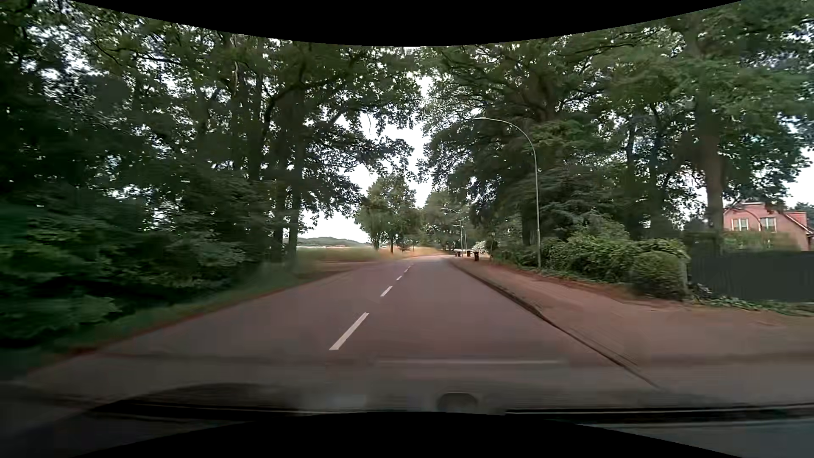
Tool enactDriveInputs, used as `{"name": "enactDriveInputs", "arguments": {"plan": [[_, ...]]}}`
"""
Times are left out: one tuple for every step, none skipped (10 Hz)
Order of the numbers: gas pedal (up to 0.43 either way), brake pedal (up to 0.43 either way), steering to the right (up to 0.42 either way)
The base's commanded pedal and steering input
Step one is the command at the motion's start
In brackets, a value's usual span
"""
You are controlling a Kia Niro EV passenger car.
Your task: Follow the waypoints while adhering to traffic rules and regulations
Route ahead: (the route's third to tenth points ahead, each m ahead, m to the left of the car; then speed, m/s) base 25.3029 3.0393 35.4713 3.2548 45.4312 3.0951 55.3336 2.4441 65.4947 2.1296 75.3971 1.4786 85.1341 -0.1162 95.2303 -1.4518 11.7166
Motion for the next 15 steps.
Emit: {"name": "enactDriveInputs", "arguments": {"plan": [[0.138,0.0,-0.001],[0.138,0.0,-0.001],[0.138,0.0,-0.001],[0.138,0.0,-0.001],[0.15,0.0,-0.001],[0.15,0.0,-0.001],[0.15,0.0,-0.001],[0.157,0.0,-0.001],[0.157,0.0,-0.001],[0.157,0.0,-0.001],[0.157,0.0,-0.001],[0.157,0.0,-0.001],[0.157,0.0,-0.001],[0.157,0.0,-0.001],[0.157,0.0,-0.001]]}}
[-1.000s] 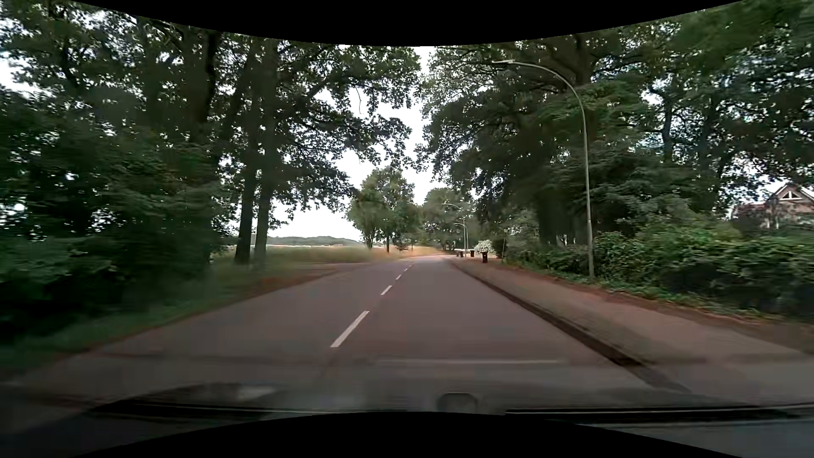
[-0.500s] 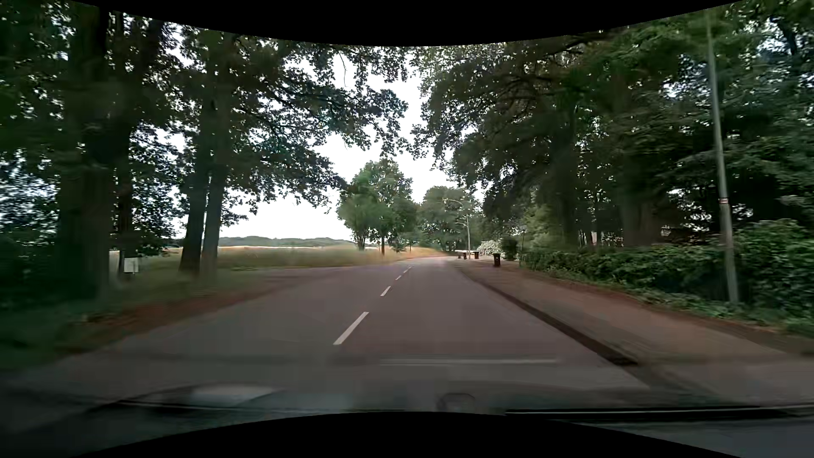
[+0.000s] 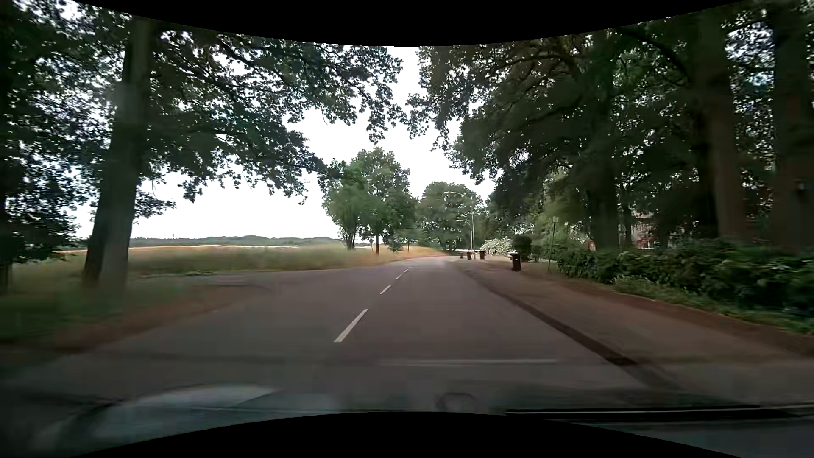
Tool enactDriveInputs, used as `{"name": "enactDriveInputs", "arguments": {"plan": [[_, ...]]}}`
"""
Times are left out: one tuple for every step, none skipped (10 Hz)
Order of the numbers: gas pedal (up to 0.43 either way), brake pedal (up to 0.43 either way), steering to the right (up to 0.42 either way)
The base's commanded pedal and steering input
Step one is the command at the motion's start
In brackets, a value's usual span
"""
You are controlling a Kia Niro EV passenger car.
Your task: Follow the waypoints while adhering to traffic rules and regulations
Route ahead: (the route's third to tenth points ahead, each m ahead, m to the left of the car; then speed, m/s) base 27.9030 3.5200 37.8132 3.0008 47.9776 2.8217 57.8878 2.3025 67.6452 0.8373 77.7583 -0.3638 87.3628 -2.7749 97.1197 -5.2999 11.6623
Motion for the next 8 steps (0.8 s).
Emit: {"name": "enactDriveInputs", "arguments": {"plan": [[0.157,0.0,-0.001],[0.157,0.0,-0.001],[0.157,0.0,-0.001],[0.157,0.0,-0.001],[0.157,0.0,-0.001],[0.157,0.0,-0.001],[0.157,0.0,-0.001],[0.157,0.0,-0.001]]}}
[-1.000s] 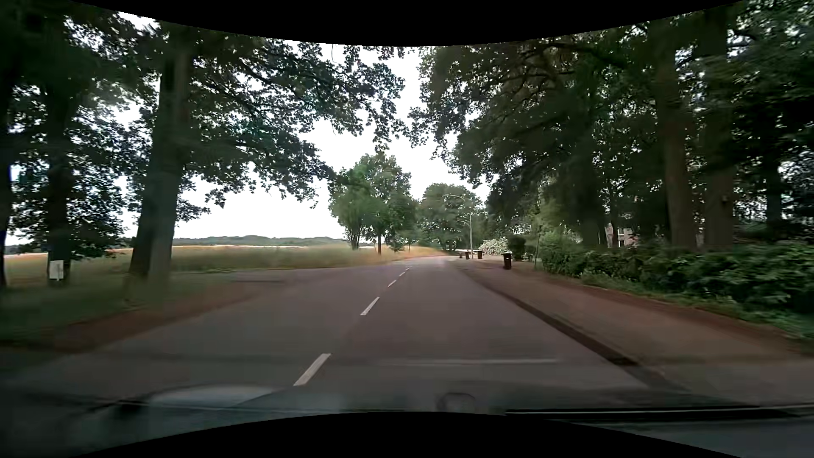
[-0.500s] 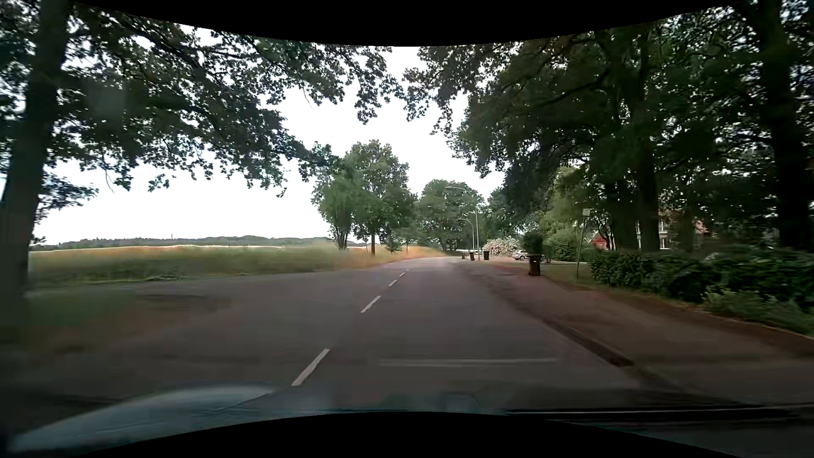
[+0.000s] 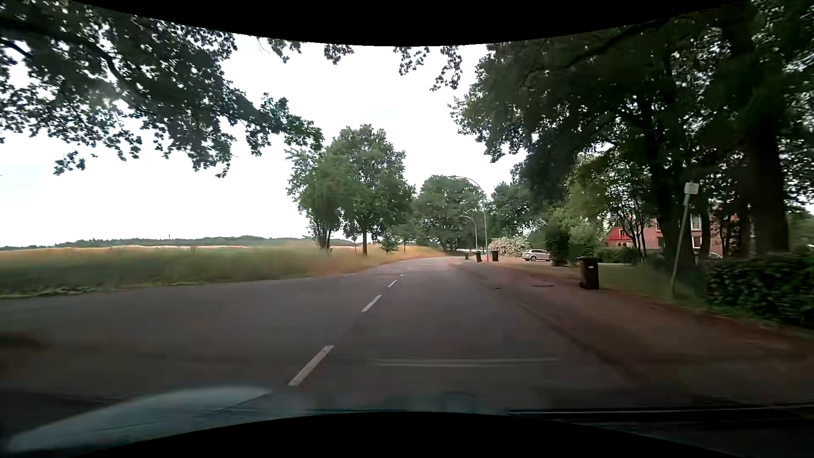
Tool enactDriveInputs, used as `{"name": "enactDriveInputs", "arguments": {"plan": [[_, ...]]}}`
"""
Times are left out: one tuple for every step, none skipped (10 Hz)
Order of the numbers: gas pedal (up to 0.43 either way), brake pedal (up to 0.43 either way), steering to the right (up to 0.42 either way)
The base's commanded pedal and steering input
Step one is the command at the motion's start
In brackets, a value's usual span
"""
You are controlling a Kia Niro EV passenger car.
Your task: Follow the waypoints while adhering to traffic rules and regulations
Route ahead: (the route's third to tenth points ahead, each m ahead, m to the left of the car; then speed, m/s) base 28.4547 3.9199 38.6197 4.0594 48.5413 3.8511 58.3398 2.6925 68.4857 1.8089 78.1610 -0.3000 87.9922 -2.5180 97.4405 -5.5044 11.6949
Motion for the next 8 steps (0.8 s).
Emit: {"name": "enactDriveInputs", "arguments": {"plan": [[0.157,0.0,-0.001],[0.157,0.0,-0.001],[0.157,0.0,-0.001],[0.157,0.0,-0.001],[0.157,0.0,-0.001],[0.157,0.0,0.0],[0.157,0.0,0.0],[0.157,0.0,0.0]]}}
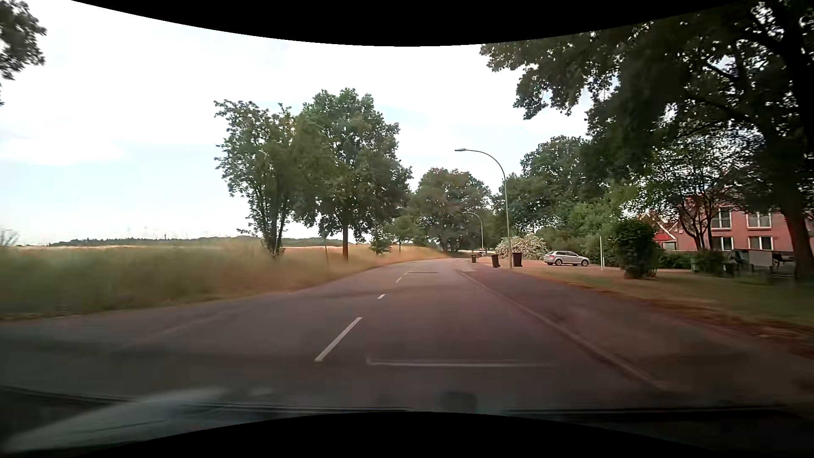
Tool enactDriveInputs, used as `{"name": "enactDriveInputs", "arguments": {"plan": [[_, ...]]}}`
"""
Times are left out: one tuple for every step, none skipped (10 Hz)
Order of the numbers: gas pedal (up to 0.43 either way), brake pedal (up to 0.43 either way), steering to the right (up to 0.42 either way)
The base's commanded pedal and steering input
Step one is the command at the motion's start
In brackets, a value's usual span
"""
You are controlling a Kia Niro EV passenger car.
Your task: Follow the waypoints while adhering to traffic rules and regulations
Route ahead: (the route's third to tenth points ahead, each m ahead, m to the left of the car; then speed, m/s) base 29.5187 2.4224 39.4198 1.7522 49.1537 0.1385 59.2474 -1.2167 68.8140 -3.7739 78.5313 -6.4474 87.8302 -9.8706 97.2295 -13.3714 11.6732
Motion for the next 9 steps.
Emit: {"name": "enactDriveInputs", "arguments": {"plan": [[0.157,0.0,0.0],[0.157,0.0,0.0],[0.157,0.0,0.001],[0.157,0.0,0.001],[0.157,0.0,0.001],[0.157,0.0,0.001],[0.157,0.0,0.001],[0.157,0.0,0.001],[0.157,0.0,0.001]]}}
